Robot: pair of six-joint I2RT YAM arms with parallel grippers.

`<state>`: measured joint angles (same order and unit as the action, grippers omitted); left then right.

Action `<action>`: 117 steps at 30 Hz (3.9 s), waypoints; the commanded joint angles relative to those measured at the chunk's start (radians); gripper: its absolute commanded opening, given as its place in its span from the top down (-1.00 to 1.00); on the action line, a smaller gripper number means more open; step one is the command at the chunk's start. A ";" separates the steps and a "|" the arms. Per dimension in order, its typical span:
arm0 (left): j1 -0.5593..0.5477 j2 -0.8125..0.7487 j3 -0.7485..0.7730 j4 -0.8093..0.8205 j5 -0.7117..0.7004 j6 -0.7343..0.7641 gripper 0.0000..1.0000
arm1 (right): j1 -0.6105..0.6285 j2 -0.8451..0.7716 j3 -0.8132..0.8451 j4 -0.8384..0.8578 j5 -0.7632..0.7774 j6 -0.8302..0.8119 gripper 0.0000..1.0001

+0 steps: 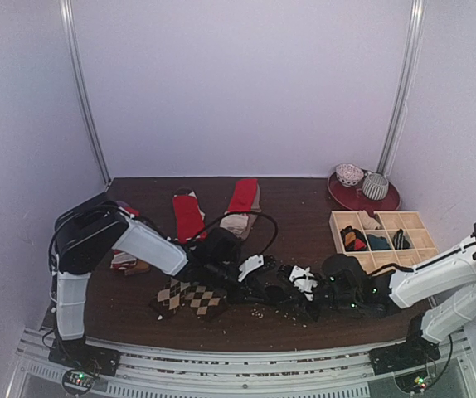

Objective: Roll the socks
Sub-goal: Roll the sock at the center of the board.

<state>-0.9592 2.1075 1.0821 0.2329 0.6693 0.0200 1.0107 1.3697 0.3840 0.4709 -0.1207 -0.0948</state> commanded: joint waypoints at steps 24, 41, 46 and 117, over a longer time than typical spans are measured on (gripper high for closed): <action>-0.017 -0.191 -0.220 0.066 -0.228 0.182 -0.97 | -0.118 0.271 0.209 -0.353 -0.234 0.259 0.70; -0.018 -0.142 -0.147 0.256 -0.111 0.401 -0.91 | -0.228 0.351 0.311 -0.496 -0.517 0.367 0.71; -0.018 -0.088 -0.085 0.179 -0.084 0.419 -0.37 | -0.251 0.377 0.317 -0.499 -0.582 0.370 0.71; -0.026 0.042 -0.012 -0.061 -0.149 0.141 1.00 | -0.307 0.376 0.327 -0.546 -0.652 0.324 0.59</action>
<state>-0.9783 2.0789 1.0599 0.3145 0.6586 0.2417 0.6987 1.7554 0.7307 0.0395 -0.8764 0.2348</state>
